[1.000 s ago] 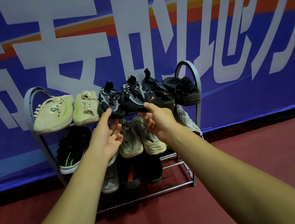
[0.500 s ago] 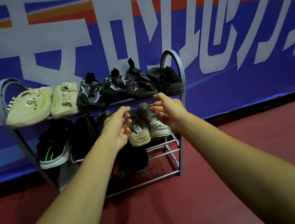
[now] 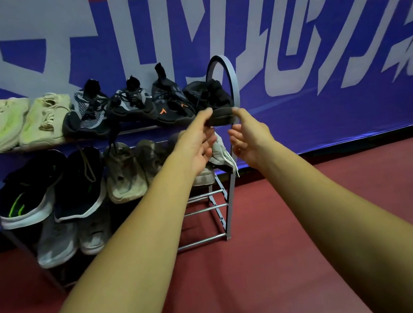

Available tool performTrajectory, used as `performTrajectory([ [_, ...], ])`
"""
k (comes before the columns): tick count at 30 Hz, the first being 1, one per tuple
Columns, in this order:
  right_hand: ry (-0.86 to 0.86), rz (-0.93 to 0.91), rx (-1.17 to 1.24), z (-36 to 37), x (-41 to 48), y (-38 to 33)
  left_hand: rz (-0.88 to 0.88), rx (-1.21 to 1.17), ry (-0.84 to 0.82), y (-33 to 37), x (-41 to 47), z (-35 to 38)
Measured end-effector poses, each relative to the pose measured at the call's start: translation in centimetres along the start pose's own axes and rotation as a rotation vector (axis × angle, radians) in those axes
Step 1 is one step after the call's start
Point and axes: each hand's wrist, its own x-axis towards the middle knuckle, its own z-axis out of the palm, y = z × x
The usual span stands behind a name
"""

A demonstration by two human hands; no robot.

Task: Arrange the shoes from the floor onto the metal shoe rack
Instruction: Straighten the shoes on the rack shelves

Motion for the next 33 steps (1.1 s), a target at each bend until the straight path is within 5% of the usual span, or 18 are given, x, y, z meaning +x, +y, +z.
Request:
performTrajectory([
  [12,0.004,-0.046,0.059,0.8,0.4,-0.7,-0.034,-0.124,0.044,0.6,0.8,2.3],
  [19,-0.150,-0.101,0.118,0.2,-1.9,-2.7,0.030,-0.155,0.003,2.1,-2.2,1.9],
  [33,-0.177,0.092,0.186,5.5,-5.9,1.1,0.056,-0.035,-0.031,4.3,-7.9,-12.9],
])
